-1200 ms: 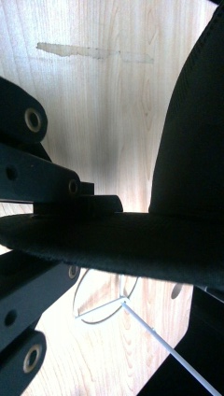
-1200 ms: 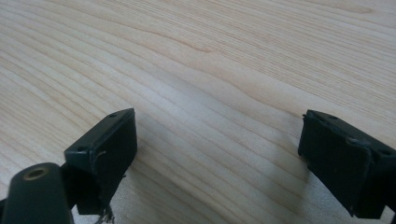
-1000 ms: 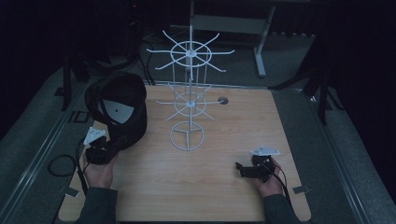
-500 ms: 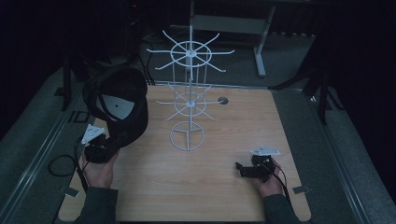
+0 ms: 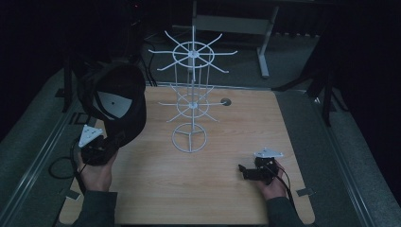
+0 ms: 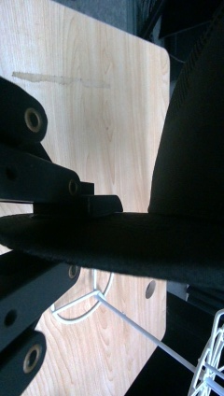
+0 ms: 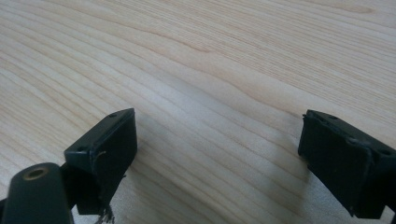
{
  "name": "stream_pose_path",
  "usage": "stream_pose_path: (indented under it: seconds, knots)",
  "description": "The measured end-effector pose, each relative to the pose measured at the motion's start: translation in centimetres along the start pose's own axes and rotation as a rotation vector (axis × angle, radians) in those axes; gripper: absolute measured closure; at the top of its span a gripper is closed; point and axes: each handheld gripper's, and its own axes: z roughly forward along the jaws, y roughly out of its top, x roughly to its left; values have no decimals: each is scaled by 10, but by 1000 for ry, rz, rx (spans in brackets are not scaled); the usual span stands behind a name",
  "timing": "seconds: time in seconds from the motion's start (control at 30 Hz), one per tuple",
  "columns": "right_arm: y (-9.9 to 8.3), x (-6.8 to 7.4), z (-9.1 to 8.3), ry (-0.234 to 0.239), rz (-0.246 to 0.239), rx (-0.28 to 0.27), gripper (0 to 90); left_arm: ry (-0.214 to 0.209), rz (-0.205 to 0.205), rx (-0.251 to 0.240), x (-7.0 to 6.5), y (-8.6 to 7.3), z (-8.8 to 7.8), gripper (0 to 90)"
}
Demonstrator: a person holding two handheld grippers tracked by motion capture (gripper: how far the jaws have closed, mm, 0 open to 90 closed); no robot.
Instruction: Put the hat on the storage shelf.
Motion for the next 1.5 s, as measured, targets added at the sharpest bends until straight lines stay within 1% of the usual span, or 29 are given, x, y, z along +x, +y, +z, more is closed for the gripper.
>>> stream_pose_path:
  seconds: [0.17,0.4,0.57,0.63,1.0,1.17,1.5]
  knots:
    - [0,0,0,0,0,0,115,27,14,0,-1,1,-2,868]
    - [0,0,0,0,1,0,115,52,41,-9,-6,3,-4,868]
    - [0,0,0,0,0,0,115,59,47,-20,-9,5,-6,867]
    - [0,0,0,0,0,0,115,51,43,-24,-10,6,-6,867]
    - [0,0,0,0,1,0,115,50,68,-32,-18,11,-10,868]
    - [0,0,0,0,2,-1,115,60,85,-30,-20,12,-11,868]
    - [0,0,0,0,2,-1,115,70,103,-43,-26,19,-14,868]
